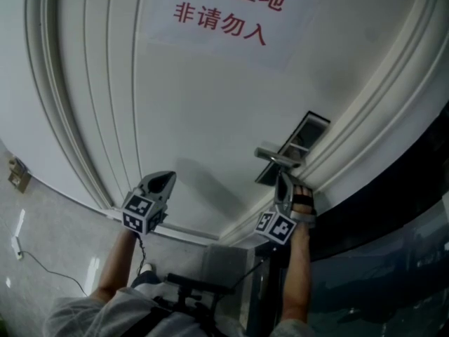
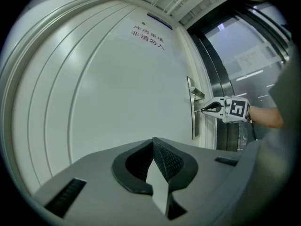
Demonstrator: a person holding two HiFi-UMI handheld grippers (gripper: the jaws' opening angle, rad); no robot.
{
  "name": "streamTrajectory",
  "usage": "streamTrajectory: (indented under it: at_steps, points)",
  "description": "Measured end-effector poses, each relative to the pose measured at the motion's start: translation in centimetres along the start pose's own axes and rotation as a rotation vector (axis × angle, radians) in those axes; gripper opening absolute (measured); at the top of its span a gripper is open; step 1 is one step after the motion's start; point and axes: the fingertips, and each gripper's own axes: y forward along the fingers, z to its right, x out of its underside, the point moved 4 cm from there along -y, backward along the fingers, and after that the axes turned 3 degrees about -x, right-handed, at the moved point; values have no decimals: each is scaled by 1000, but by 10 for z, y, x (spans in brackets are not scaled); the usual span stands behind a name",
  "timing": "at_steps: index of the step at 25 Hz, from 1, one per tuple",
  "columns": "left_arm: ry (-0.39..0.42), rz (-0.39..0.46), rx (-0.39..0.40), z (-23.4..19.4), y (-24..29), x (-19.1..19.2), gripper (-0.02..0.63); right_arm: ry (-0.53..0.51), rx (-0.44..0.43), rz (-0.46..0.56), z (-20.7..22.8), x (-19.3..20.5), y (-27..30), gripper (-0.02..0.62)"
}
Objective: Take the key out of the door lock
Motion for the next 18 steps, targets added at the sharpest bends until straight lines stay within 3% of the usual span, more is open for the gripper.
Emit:
streamTrajectory:
  at_steps: [18]
  points:
    - [-7,5,-32,-3,-19,4,7,-15,-2,-11,0,0,-2,21]
